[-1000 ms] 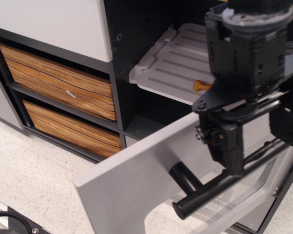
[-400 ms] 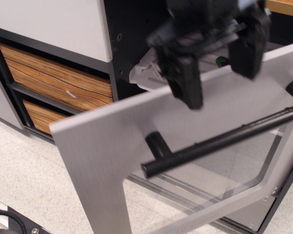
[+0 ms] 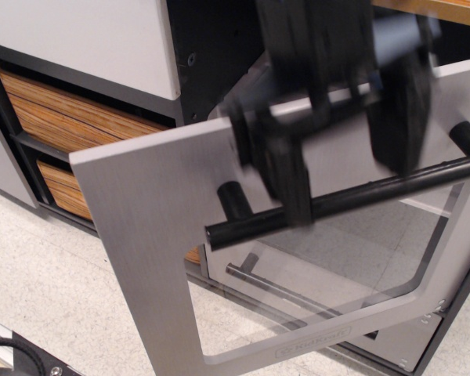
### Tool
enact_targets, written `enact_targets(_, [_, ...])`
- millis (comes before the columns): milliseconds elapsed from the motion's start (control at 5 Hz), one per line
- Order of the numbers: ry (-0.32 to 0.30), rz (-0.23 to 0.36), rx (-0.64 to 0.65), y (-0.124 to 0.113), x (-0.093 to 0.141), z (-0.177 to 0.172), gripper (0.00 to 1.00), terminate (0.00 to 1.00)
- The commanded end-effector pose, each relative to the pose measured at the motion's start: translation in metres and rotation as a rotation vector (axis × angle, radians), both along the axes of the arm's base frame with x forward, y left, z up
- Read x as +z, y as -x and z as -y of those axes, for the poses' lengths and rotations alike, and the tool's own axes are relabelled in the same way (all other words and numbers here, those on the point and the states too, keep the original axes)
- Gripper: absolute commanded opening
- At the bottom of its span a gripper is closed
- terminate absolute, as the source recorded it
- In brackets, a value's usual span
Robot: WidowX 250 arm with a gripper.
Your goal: Close oven
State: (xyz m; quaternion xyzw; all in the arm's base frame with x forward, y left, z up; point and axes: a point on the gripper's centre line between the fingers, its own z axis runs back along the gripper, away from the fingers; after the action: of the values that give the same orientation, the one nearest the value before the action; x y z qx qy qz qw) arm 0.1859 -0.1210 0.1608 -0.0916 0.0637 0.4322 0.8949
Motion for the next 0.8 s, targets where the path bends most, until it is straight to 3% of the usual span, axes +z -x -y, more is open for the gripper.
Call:
enact_targets(0, [-0.095,0.040,-0.111,-0.009,-0.058,0.019,1.00,0.00])
enact_targets(200, [-0.152,0.105,-0.101,-0.015,-0.070,0.017,1.00,0.00])
enact_targets(400, [-0.204,0.200,-0.065,-0.028,-0.070,0.004,1.00,0.00])
enact_targets(600, [-0.214,0.261,-0.022,-0.041,-0.060,-0.012,1.00,0.00])
